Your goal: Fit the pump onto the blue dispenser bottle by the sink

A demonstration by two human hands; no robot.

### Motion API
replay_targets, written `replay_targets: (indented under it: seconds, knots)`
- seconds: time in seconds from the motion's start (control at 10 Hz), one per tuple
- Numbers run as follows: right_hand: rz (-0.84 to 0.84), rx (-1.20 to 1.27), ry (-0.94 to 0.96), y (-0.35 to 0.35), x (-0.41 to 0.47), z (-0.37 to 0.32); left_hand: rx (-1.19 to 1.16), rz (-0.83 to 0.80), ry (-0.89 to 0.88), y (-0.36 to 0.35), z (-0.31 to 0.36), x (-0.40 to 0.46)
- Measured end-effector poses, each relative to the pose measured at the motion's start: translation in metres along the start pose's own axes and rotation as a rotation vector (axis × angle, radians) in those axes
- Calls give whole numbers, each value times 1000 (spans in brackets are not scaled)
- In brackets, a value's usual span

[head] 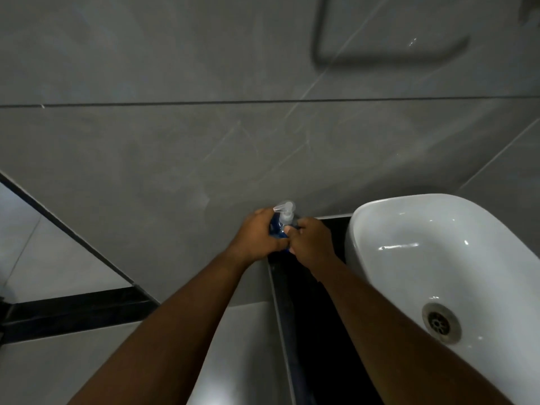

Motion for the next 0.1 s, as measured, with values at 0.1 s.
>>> replay_targets:
  seconds: [0.1]
  knots:
    - [47,-63,5,10,-2,-6,21,-51,-13,0,7,0]
Point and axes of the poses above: each hand's wrist, its own x-axis towards the middle knuckle, its own y-axis out of the back of the hand, z = x × y, the point moved 8 cm from there along x, towards the middle knuckle, and after that the axes turned 2 degrees about -z, right-handed, at the moved point
